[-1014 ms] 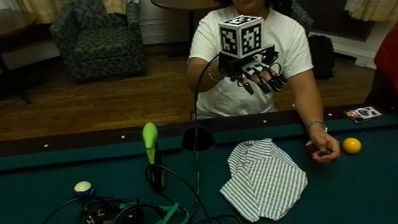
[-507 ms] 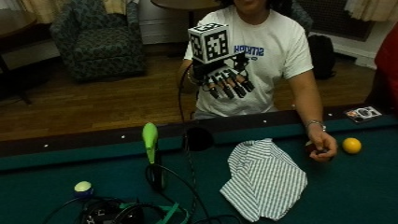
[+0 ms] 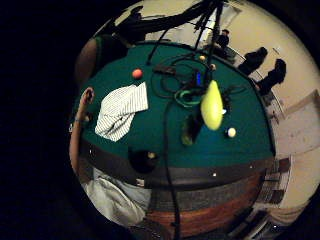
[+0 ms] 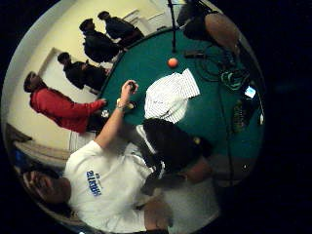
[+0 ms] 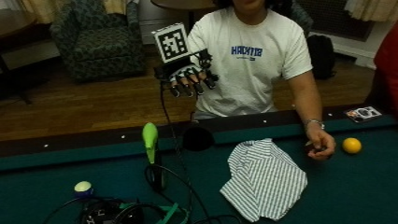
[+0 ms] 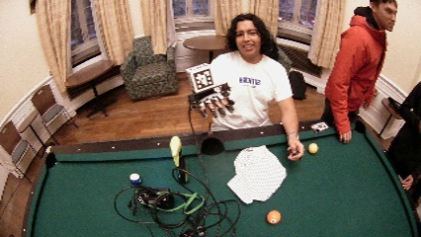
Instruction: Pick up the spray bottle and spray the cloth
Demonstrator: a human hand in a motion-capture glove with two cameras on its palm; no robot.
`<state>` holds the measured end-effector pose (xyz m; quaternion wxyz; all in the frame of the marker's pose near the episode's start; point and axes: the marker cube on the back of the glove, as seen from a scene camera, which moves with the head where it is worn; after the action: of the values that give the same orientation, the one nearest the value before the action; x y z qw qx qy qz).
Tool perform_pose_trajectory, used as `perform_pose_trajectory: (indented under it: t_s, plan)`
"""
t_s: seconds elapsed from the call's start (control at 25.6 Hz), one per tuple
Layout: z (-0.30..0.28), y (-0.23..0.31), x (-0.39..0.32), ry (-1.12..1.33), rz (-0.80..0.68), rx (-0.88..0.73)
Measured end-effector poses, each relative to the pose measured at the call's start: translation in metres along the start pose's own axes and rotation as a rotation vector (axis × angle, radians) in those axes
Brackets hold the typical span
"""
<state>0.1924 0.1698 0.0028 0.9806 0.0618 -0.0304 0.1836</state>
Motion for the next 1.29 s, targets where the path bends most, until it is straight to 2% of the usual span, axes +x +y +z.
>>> perform_pose_trajectory:
  t_s: [0.27,0.51,0.74,1.05,1.29]
  plan:
    - [0.003,0.023,0.072,-0.151,0.089,0.307]
    - [0.023,0.062,0.128,-0.367,0.239,0.294]
    - [0.065,0.081,0.167,-0.581,0.309,0.246]
    - [0.118,0.057,0.19,-0.846,0.447,0.303]
    - [0.133,0.034,0.196,-0.875,0.48,0.348]
